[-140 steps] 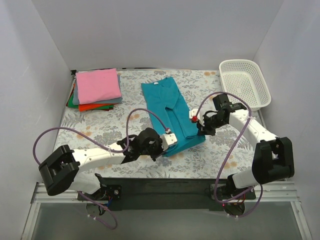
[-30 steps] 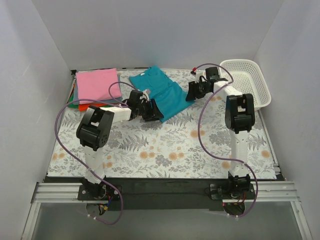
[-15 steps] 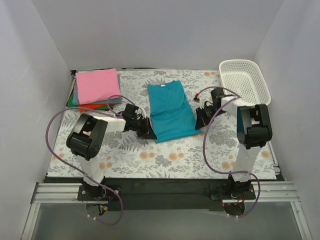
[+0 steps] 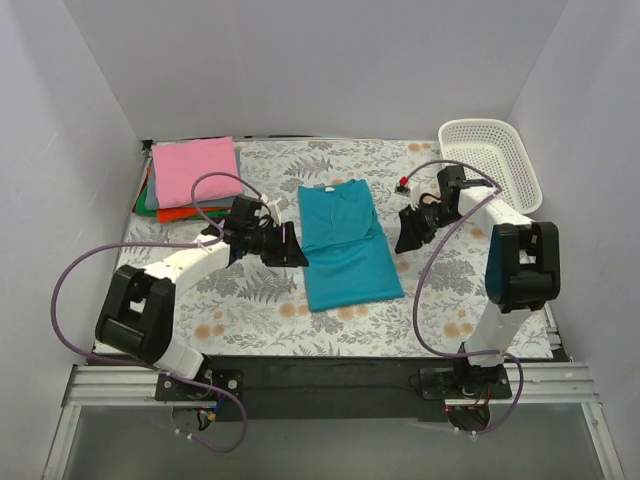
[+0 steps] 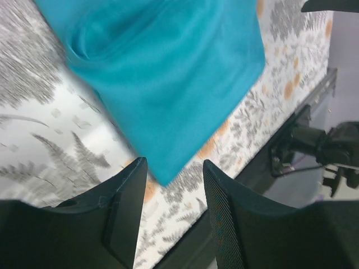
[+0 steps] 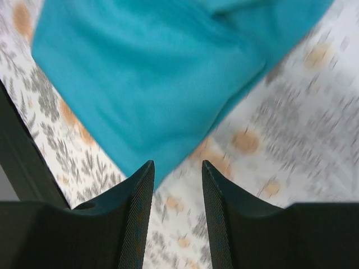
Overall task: Fold and stack the t-shirts
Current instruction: Fold the tshirt
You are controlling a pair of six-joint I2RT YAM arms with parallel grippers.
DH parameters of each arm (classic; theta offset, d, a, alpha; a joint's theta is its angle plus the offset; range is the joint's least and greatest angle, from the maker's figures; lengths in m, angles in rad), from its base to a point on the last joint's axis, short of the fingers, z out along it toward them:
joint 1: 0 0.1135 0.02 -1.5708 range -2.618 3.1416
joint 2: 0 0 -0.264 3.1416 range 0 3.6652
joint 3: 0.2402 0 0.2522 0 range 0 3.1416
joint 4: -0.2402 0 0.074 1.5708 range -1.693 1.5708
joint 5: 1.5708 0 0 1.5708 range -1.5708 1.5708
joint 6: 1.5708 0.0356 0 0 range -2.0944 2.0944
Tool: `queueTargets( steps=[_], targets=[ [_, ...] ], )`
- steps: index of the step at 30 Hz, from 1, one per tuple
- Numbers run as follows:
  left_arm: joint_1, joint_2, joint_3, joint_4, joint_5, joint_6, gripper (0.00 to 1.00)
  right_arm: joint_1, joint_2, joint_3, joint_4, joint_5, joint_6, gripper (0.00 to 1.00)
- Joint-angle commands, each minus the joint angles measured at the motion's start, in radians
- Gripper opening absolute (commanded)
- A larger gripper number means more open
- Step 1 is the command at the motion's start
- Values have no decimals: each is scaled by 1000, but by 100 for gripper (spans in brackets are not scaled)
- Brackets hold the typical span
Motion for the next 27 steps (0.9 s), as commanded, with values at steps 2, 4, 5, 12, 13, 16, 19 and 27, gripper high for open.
queueTargets(
  steps=[2,4,5,12,13,16,19,27],
  targets=[
    [53,130,95,22,-63,113,44,2,173,179,17,-194,-12,46],
    [58,175,141,37,-69,133,44,2,216,242,26,-206,7,46],
    [59,193,153,40,-70,137,44,2,235,260,29,-203,16,47],
    [62,303,219,50,-38,171,44,4,329,317,40,-180,54,46],
    [62,315,222,50,-30,177,44,5,335,320,40,-178,56,47],
    [62,330,230,53,-13,180,44,11,355,331,44,-184,67,46],
    [62,342,241,59,-17,176,42,22,370,342,52,-192,80,45],
    [62,408,287,47,-6,167,37,31,398,349,63,-191,102,38]
  ],
)
